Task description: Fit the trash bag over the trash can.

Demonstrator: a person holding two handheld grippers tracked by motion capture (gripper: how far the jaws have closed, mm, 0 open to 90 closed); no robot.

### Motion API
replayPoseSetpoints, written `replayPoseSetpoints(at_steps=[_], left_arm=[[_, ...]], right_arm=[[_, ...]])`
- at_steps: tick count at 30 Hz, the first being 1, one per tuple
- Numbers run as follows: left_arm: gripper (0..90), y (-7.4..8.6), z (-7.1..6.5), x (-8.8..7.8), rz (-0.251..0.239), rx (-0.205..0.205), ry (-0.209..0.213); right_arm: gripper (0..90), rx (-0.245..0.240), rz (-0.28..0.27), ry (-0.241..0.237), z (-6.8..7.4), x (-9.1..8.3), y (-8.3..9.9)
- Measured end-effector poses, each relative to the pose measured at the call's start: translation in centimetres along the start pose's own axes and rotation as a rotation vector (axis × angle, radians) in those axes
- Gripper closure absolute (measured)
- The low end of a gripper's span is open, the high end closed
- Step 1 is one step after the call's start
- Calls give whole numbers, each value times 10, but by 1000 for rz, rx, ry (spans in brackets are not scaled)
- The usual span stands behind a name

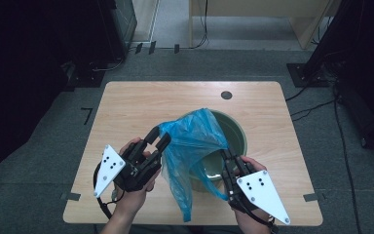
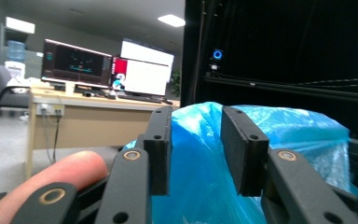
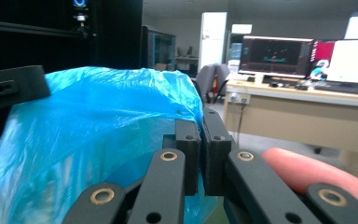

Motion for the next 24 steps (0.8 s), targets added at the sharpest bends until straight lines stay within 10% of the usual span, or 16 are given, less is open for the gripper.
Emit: replayPoseSetpoints(at_steps=[12,24], left_arm=[[485,1,4,1,7,-23,105],[463,14,-14,-4,-16,108,319]], right_arm=[[884,19,-29,104,-29,0,-7],[881,50,-62,161,-48,-5,-15]])
Point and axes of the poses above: each handheld gripper's, and its own axes: x roughly forward along the jaws, y roughly out of its underside, z roughly to its left, the point moved 3 cm from there along x, roughly forward along the jaws, and after that the axes turned 3 degrees about -y, right-handed, at the moved point
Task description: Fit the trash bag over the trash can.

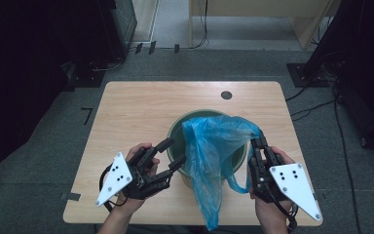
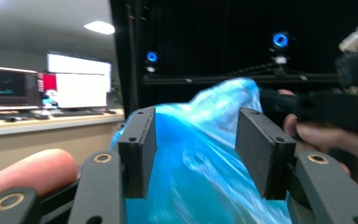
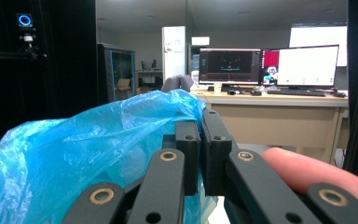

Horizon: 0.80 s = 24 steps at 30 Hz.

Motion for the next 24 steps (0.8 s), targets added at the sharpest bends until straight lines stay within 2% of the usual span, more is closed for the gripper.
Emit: replayPoseSetpoints(at_steps=[1,3,6,12,15,17,19,20,21,24], left_arm=[[453,2,-1,0,2,13,15],[391,8,-3,-1,4,36,74],[364,19,-6,-1,31,84,105],[345,37,-11,6,104,181,81],[325,45,-18,10,143,262,56],[326,48,-22,13,165,299,37],[402,51,-23,17,186,324,-8],[402,51,-23,18,195,338,-37],[467,51,-22,19,200,341,-59],[648,48,-17,16,185,315,-94]], right_arm=[[881,4,-2,5,-1,0,-1],[881,11,-9,14,-5,-1,-3],[881,14,-14,16,-8,-1,-5],[875,27,-18,23,-11,-1,-6],[875,30,-21,21,-10,-2,-7],[875,28,-22,17,-10,-2,-7],[875,26,-21,10,-8,-2,-7],[875,26,-21,10,-8,-2,-7],[875,24,-22,6,-8,-2,-7],[875,20,-21,3,-7,-3,-7]])
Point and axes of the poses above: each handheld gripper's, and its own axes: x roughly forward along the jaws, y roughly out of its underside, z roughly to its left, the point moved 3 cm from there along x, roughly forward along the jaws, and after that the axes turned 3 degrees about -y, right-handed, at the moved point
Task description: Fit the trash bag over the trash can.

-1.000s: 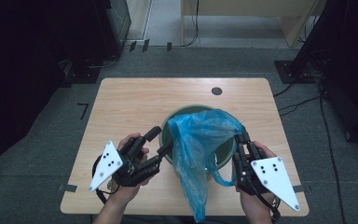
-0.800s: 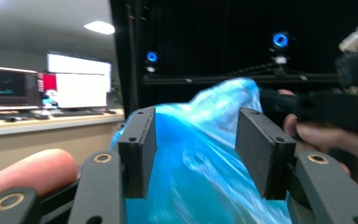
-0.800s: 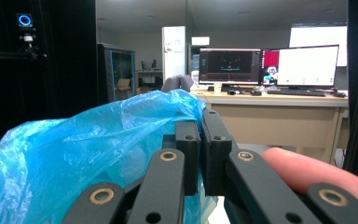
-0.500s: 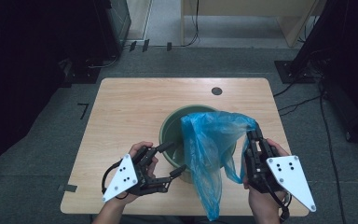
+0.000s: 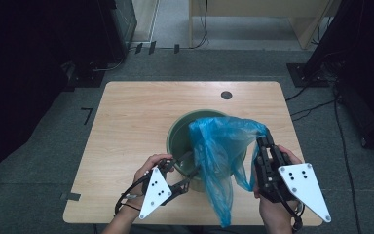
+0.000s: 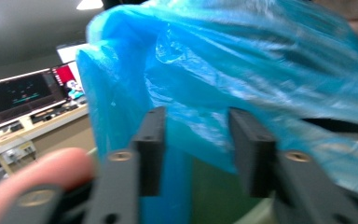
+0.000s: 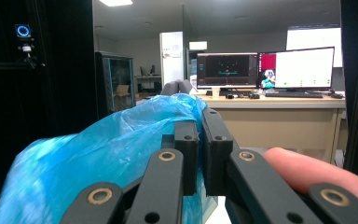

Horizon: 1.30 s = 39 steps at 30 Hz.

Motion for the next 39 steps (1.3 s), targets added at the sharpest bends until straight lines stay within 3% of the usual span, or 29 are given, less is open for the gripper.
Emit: replayPoseSetpoints(at_steps=[1,8,13,16,18,19,20,21,27,32,36,38,39], left_arm=[[707,-1,3,-1,-1,-12,-14],[890,-11,36,-15,-34,-128,-116],[900,-17,58,-28,-67,-193,-147],[896,-21,63,-35,-91,-247,-113],[825,-24,59,-36,-111,-248,-86],[731,-26,54,-36,-119,-238,-74],[731,-28,49,-36,-125,-223,-65],[657,-31,43,-35,-130,-217,-50],[563,-48,8,-30,-155,-266,38],[416,-51,-26,-19,-108,-179,21],[314,-39,-35,-7,-22,-147,-22],[360,-35,-33,-5,-2,-142,-25],[424,-33,-31,-5,3,-144,-22]], right_arm=[[875,-2,0,0,-1,0,0],[876,-11,3,8,-5,1,0],[876,-35,-5,8,-6,1,-1],[875,-32,-7,5,-7,0,-2],[875,-32,-7,5,-7,0,-2],[876,-28,-5,7,-6,1,-2],[876,-28,-5,7,-6,1,-2],[875,-27,-3,9,-6,1,-1],[875,-30,0,-2,-3,1,0],[875,-39,5,-12,2,1,3],[875,-40,3,-14,3,1,2],[875,-39,1,-12,2,0,2],[875,-42,-1,-12,2,0,2]])
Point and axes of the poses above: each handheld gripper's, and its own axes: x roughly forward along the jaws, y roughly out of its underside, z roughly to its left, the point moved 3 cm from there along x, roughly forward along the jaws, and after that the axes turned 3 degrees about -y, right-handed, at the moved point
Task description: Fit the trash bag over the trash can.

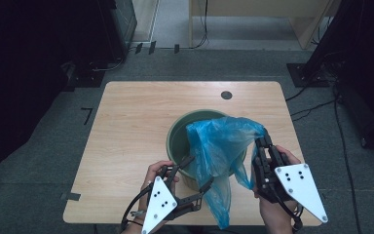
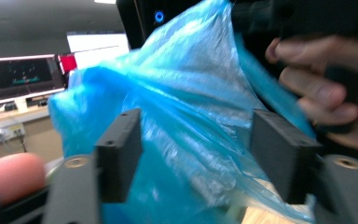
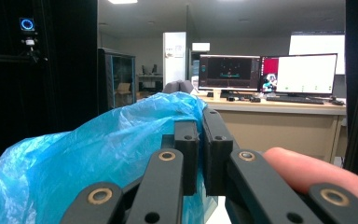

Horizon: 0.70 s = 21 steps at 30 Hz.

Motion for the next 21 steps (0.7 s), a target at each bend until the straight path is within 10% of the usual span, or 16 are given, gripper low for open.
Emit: replayPoseSetpoints(at_steps=[6,18,21], left_arm=[[815,-6,24,-7,-7,-43,6],[900,-15,83,-27,-40,-145,-99],[881,-16,84,-29,-43,-187,-70]], right_arm=[[875,-7,-3,11,-4,0,0],[865,-53,21,42,-5,7,8],[865,-47,36,40,-5,10,12]])
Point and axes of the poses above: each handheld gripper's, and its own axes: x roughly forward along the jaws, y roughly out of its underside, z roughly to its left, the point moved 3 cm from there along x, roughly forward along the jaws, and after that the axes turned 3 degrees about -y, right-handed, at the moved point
